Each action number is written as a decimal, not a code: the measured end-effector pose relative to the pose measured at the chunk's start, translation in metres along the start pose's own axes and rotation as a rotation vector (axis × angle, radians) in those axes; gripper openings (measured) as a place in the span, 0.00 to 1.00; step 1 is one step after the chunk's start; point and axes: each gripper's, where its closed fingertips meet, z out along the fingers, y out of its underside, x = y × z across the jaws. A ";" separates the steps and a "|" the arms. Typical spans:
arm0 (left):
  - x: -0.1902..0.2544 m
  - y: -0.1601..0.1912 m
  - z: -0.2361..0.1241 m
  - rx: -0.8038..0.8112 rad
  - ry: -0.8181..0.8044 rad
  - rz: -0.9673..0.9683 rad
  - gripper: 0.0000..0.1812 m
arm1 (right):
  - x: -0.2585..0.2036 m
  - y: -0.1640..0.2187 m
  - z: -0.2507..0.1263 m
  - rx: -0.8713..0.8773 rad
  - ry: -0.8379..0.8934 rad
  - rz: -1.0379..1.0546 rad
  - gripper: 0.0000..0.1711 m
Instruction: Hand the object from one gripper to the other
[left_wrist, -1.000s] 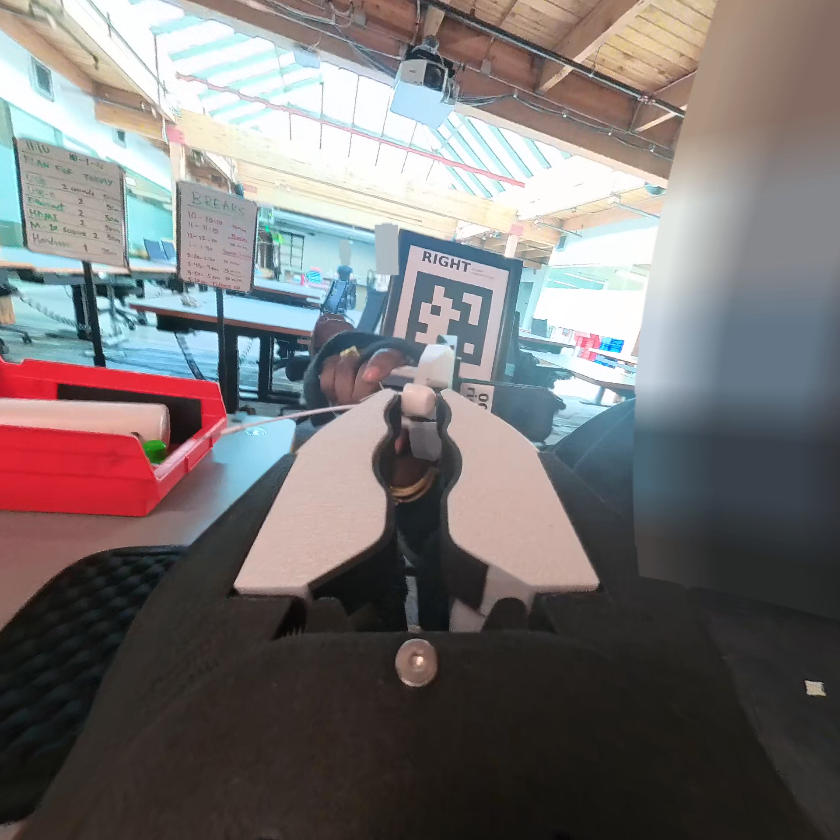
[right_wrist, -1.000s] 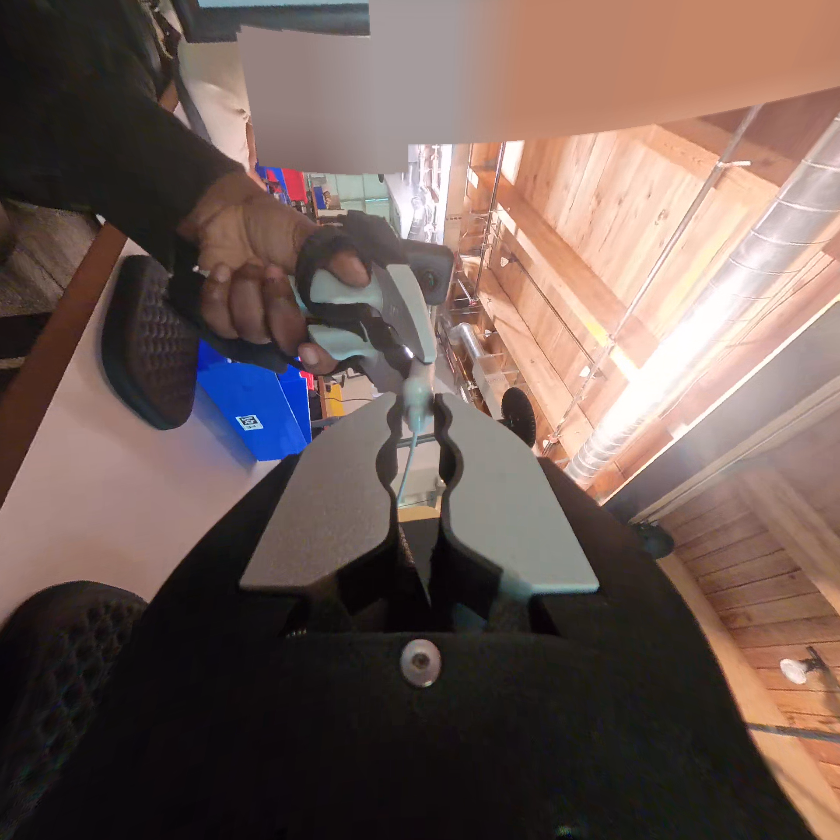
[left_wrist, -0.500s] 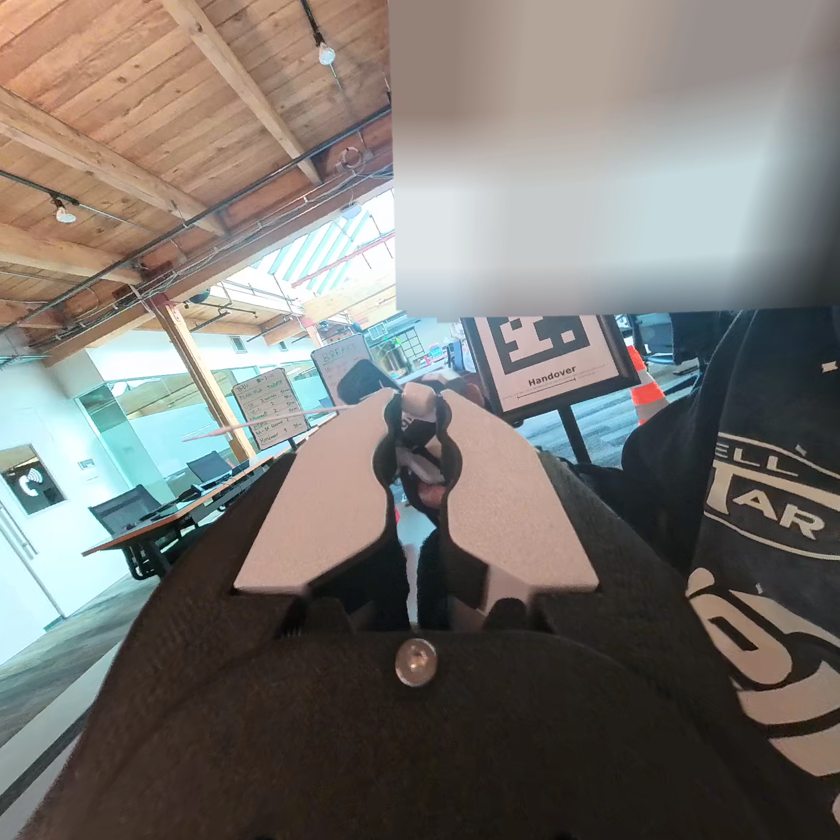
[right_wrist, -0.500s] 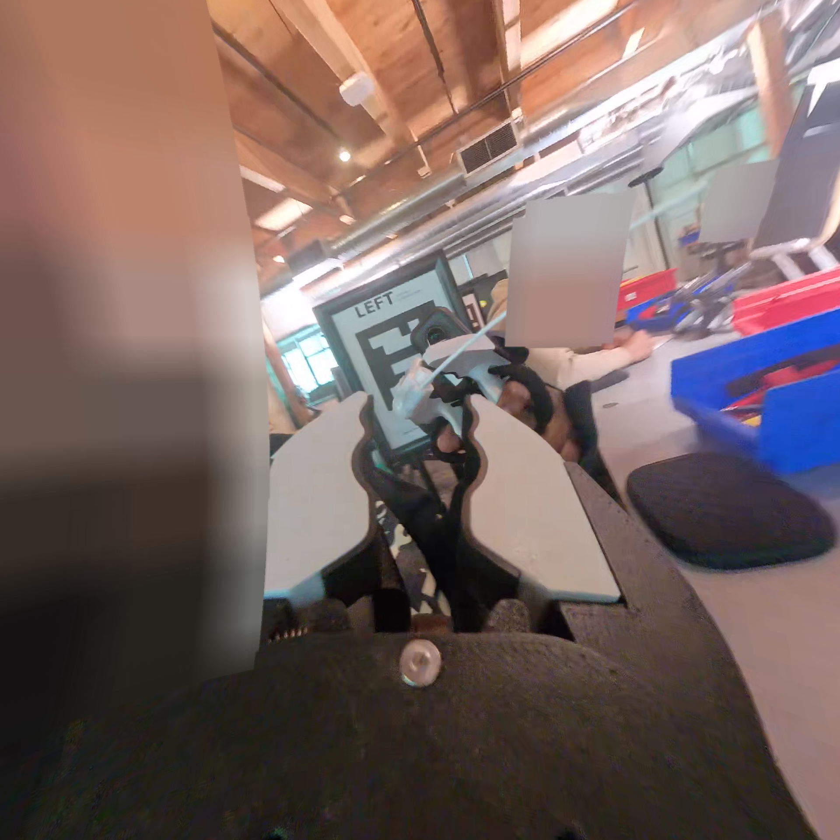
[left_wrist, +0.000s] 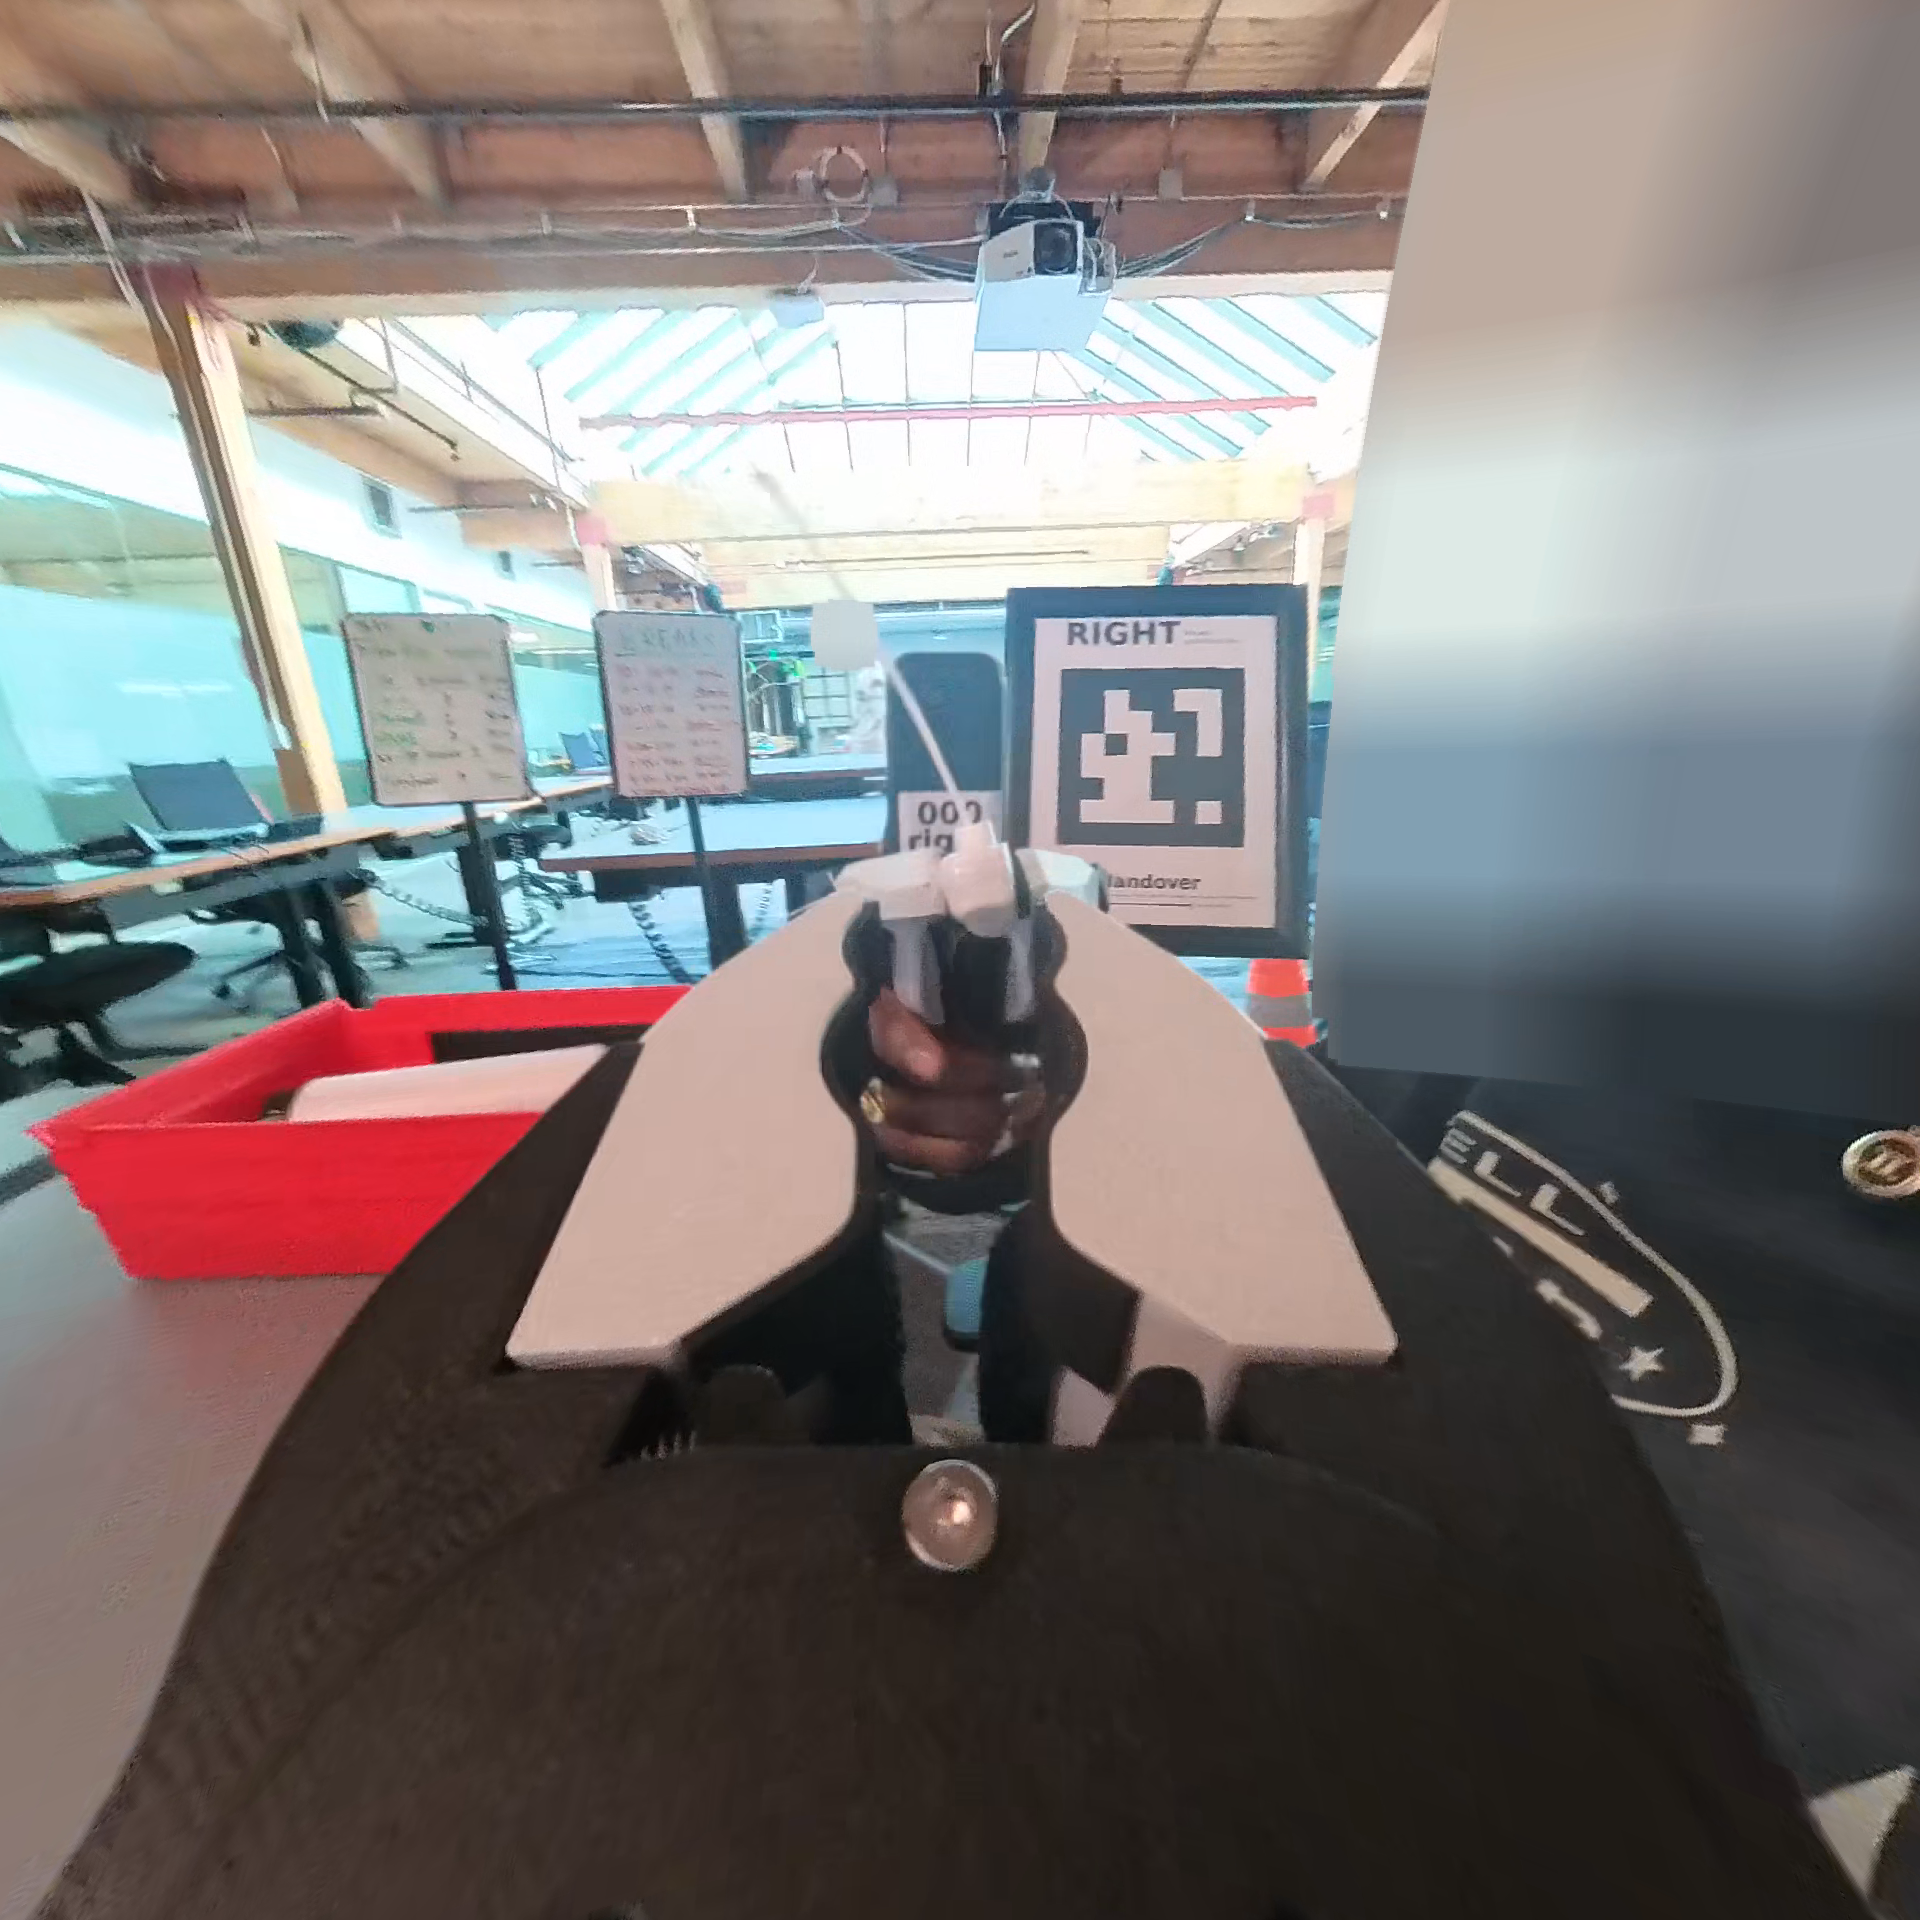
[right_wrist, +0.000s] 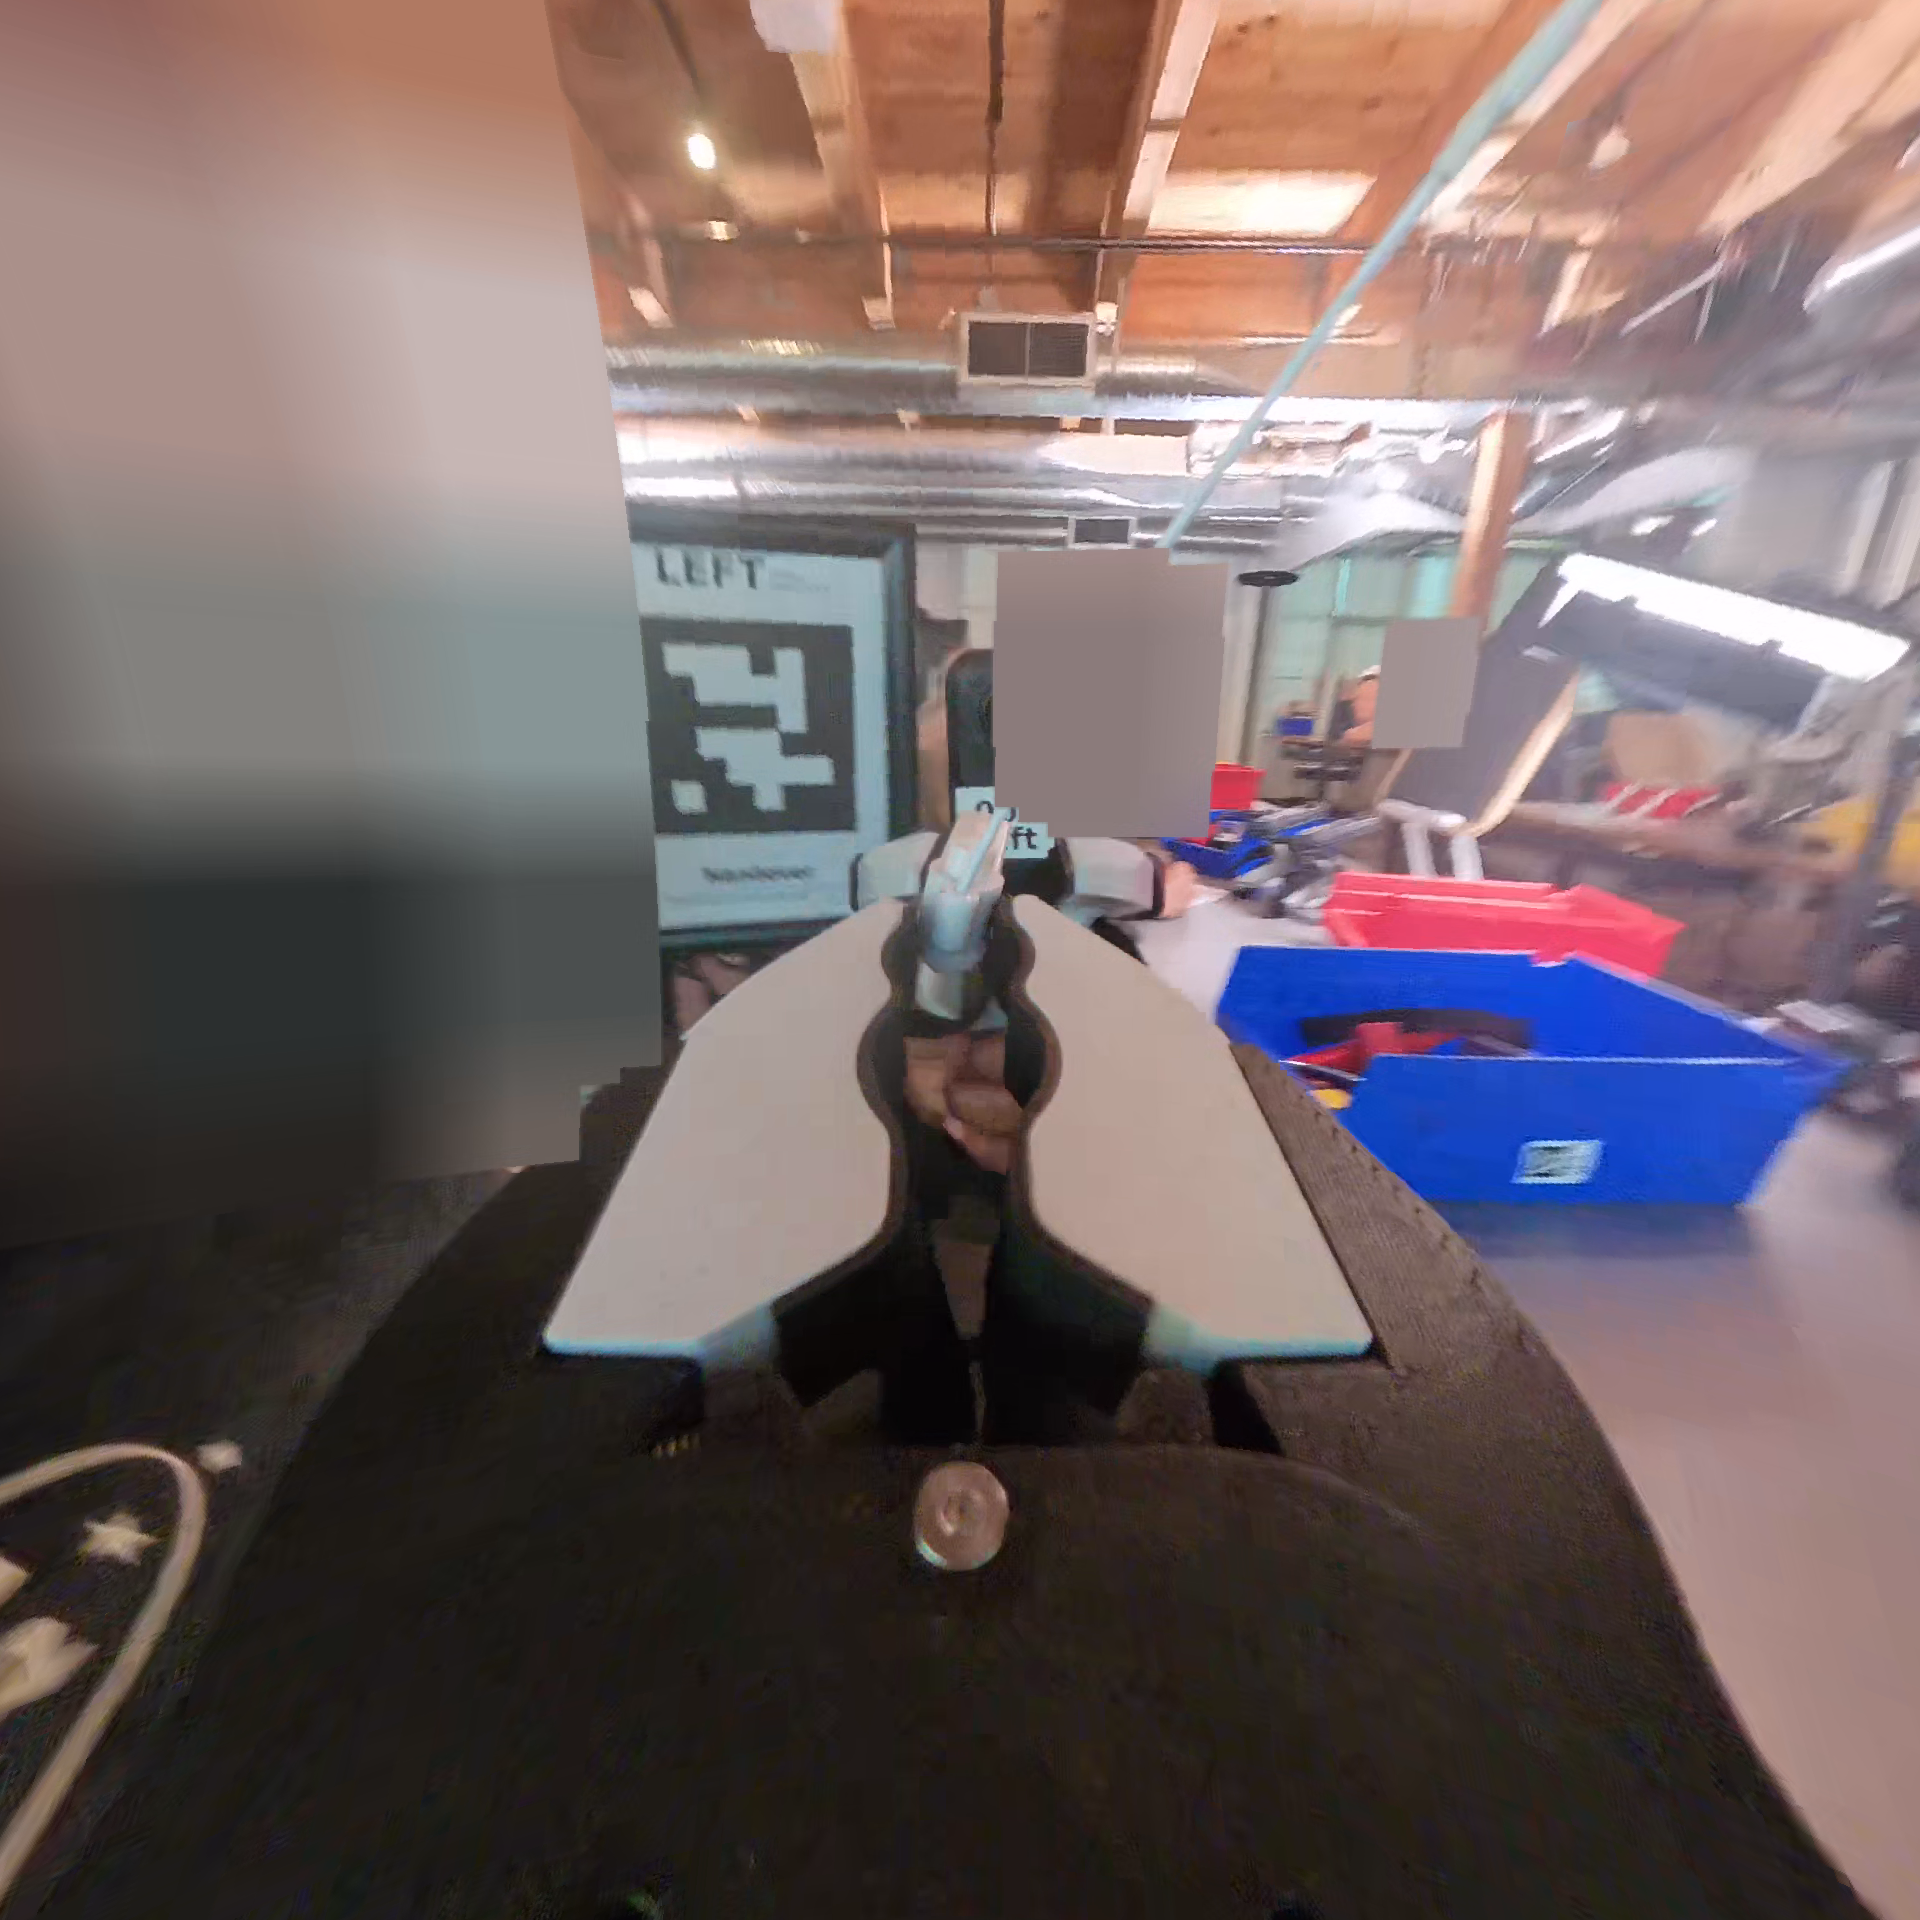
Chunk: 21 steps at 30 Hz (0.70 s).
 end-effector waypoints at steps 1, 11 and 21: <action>0.001 0.000 0.000 0.004 0.009 -0.019 0.15 | 0.001 0.002 -0.001 -0.031 0.025 -0.068 0.08; 0.008 0.004 0.002 -0.026 0.036 0.057 0.06 | -0.001 0.010 -0.001 -0.145 0.101 -0.345 0.08; 0.005 0.009 0.003 -0.063 0.025 -0.008 0.10 | -0.001 0.006 -0.005 -0.145 0.128 -0.642 0.08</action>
